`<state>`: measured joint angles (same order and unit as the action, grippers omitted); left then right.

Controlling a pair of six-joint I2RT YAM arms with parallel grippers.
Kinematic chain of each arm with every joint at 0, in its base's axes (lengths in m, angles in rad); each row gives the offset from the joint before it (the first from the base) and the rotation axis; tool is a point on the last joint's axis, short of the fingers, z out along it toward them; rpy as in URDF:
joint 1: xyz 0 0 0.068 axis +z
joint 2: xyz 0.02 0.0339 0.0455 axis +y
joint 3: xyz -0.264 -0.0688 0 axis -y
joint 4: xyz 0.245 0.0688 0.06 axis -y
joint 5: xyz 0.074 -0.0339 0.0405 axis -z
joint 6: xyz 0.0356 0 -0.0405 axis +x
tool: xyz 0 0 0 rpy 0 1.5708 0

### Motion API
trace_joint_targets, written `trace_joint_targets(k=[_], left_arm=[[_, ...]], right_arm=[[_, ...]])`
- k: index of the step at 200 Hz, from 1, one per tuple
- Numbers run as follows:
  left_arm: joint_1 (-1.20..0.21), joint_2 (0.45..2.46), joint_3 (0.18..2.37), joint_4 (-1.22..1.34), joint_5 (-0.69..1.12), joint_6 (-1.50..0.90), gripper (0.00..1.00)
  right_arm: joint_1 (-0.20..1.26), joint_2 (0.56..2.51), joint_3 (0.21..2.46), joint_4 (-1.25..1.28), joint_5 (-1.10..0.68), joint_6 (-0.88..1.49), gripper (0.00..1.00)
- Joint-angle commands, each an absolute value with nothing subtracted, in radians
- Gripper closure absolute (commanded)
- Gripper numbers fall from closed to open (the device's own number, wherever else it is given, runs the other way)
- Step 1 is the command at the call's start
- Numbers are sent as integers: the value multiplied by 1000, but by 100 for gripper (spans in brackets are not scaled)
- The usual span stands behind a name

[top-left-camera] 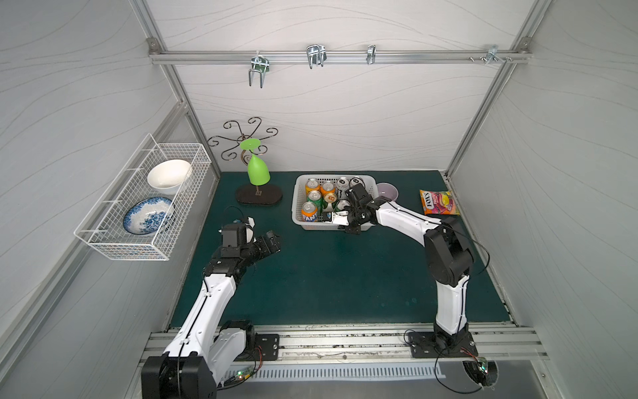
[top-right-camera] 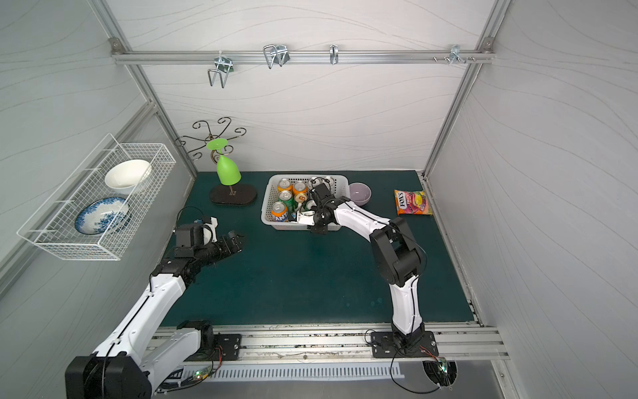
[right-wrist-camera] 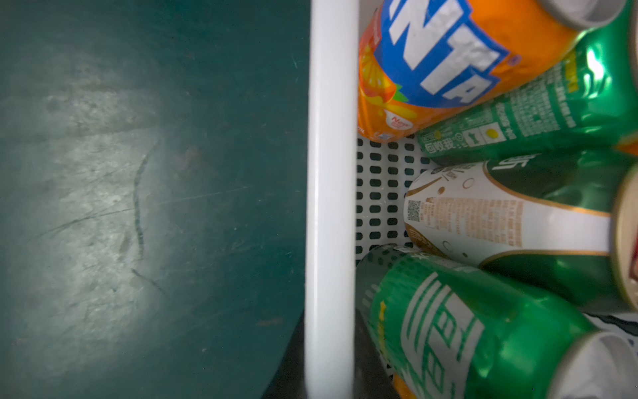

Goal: Take out the drinks from the basket
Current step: Move the basket to the center of the board.

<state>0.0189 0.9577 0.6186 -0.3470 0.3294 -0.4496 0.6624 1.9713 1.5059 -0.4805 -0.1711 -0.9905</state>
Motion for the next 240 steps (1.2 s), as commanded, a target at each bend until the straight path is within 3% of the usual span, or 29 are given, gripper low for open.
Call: trace_joint_targets(k=[1,101,137,188,240], left_arm=[[25,959,618,-303,342,-456,2],[28,976,615,-296,348,-463,2],[29,974,611,-284,354,-465,2],[28,950,621,-283,357,-455,2],[26,944,712,-320,378,-441,2]], right_arm=[[700,1863,1473,-578,-248,-956,88],[701,1783,1366,-591,-273,-914,83],[691,1765,1416,-626,-350,-853,48],[672,1610,1415,-630,-419,-723,34],[506,1460,1423,-612,-354,-400,3]])
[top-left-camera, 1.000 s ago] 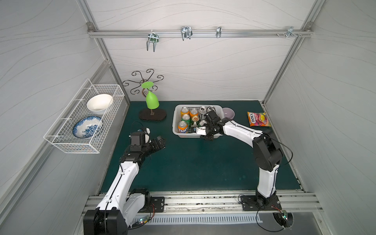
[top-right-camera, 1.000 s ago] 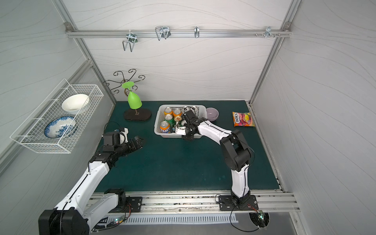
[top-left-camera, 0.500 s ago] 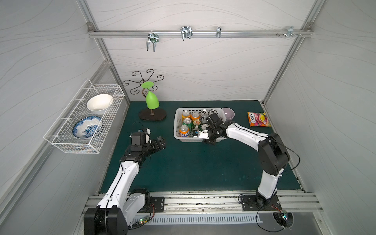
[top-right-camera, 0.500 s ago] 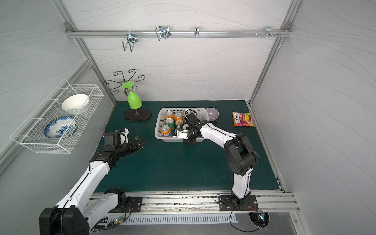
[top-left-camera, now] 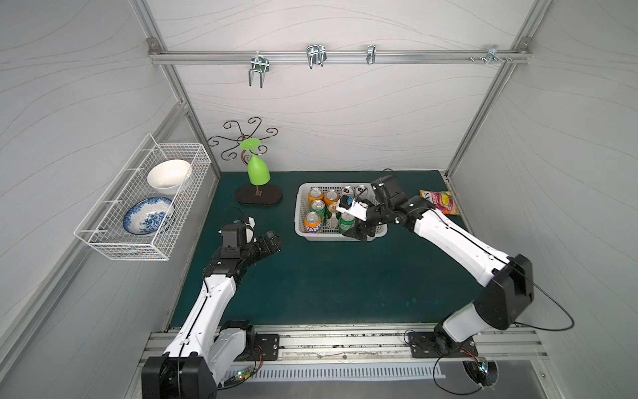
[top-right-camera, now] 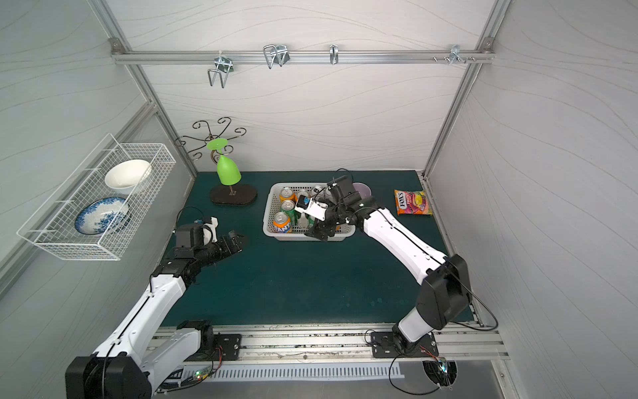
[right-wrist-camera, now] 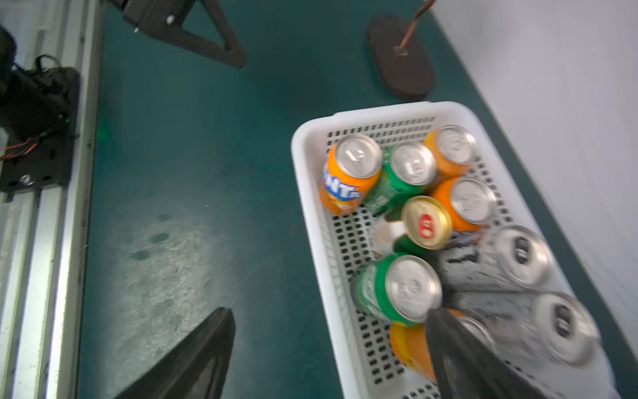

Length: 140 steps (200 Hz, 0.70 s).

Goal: Take out the drinks from the basket
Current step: Move the basket to the center of the board.

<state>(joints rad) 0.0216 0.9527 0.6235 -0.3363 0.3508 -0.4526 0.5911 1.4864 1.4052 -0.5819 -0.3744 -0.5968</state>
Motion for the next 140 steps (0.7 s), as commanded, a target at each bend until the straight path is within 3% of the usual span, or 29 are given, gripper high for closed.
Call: trace_joint_targets(k=[1,50,140], left_arm=[[26,945,714,-320,379,-440,2],[-1,1031,828,-350,377,-394,2],[-5,1106,808,-345,387,-365,2]], right_arm=[[502,1462,1426,-615,-354,-396,3],[415,1556,1499,-735,-160,-366,1],[441,1805,1615,-779,-17,-406,5]])
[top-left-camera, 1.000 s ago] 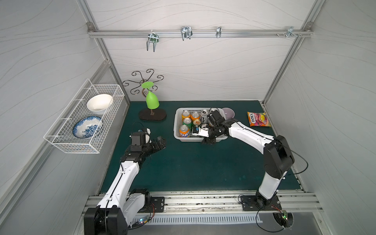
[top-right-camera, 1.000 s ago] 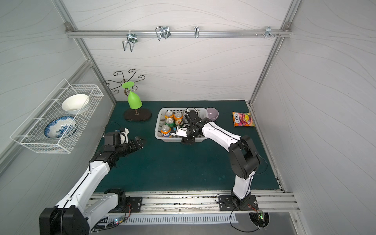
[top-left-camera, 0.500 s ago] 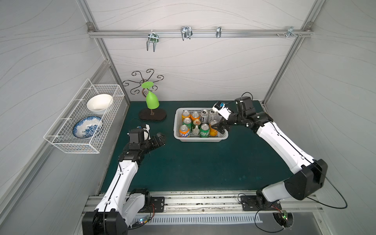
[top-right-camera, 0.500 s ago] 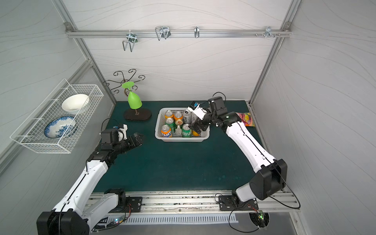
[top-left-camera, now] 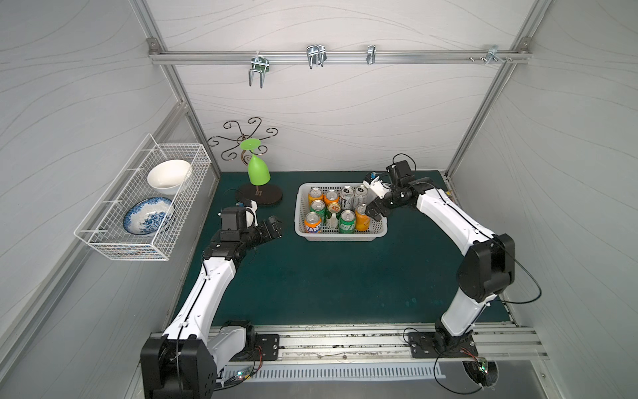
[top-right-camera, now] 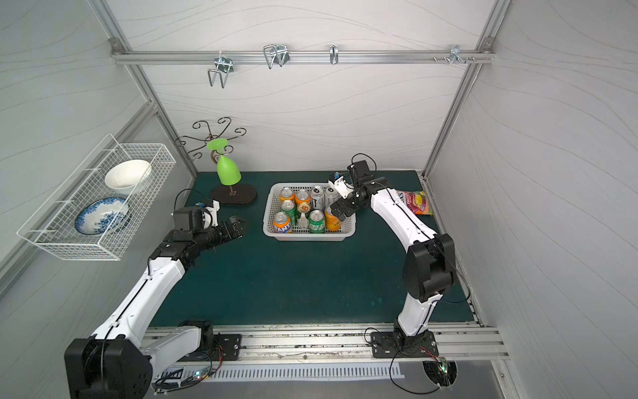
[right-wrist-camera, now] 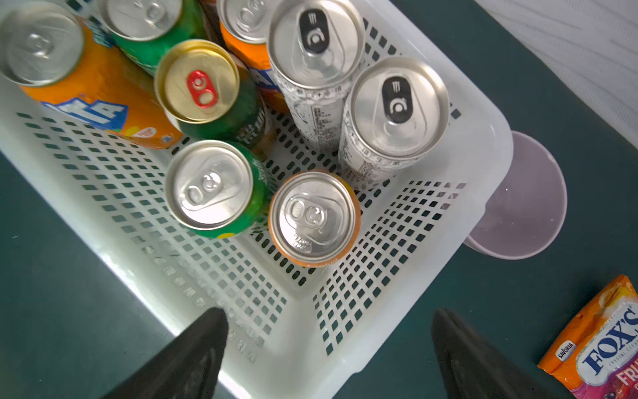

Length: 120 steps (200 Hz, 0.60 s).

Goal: Take out the drinks from the basket
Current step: Move the basket to the center of the board, then pick up the drink from the basket.

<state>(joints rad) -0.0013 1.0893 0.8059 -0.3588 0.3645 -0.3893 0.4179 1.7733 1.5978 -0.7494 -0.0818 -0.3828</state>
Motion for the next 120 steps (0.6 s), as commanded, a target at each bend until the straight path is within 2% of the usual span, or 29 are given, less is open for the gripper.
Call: trace_joint_targets(k=[1,74,120], left_arm=[[-5,1107,808,-345,388,-365,2],[1,1099,802,-358,376,-358,2],[5,1089,799,-365,369,-355,2]], right_arm=[[442,1807,1615,-779,-14,-407,5],[451,1899,1611,-706,-50,-429,11],[454,1968,1636,-686,-84,-459,12]])
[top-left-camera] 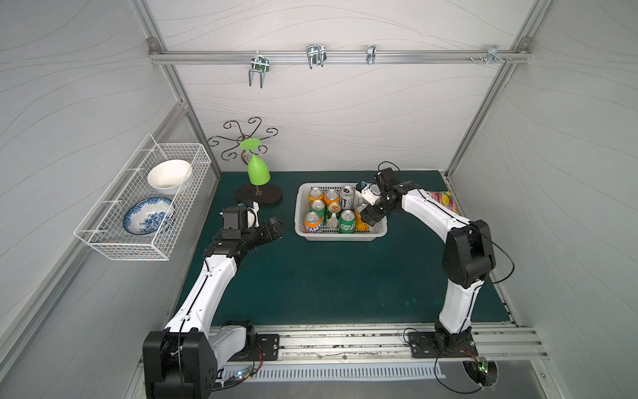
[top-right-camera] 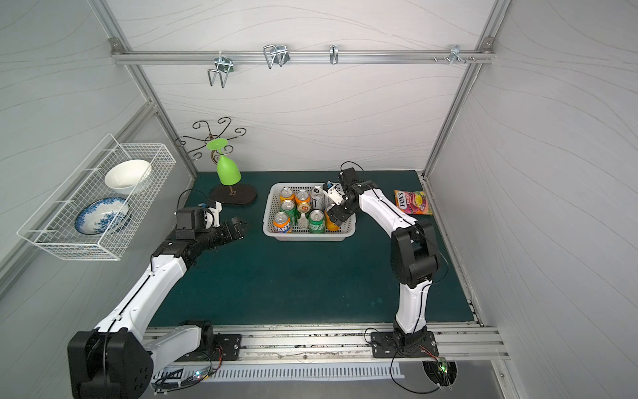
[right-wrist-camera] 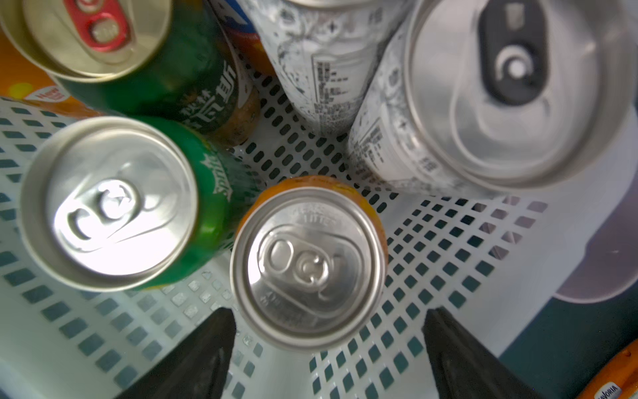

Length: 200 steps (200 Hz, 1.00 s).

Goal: Take out the drinks from the basket
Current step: Pick up the drink from the basket.

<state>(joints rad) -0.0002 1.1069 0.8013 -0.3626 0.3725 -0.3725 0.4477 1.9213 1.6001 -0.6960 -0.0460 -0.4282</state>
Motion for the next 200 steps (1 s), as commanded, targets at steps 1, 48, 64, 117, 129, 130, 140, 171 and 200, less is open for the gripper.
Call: trace_joint_targets(k=[1,48,64,117,129,130,140,171,200], left_arm=[[5,1089,799,-364,369,-356,1],[5,1096,795,-364,371,-359,2],[5,1095,795,-364,370,-360,2],[5,1100,796,-365,367,-362,2],[5,1101,796,-365,367,-360,2],[5,1100,796,-365,367,-360,2],[5,1100,797,-365,366,-360,2],[5,1098,796,-365,366,-361,2],[5,1097,795,-367,366,-361,2]], right_arm=[[454,1970,1637,-686,-84,-459,12],[475,2031,1683,-645,-115,-491,13],[480,2052,1693,-644,-117,-497,14],[480,2067,1712,-657,-120,-479,27],[479,2055,1708,-653,-117,-475,31],[479,2053,1707,-653,-117,-474,32],[480,2042,1705,-656,-114,-471,37],[479,2000,1700,-657,-100,-461,44],[479,1950,1707,-667,-96,-445,46]])
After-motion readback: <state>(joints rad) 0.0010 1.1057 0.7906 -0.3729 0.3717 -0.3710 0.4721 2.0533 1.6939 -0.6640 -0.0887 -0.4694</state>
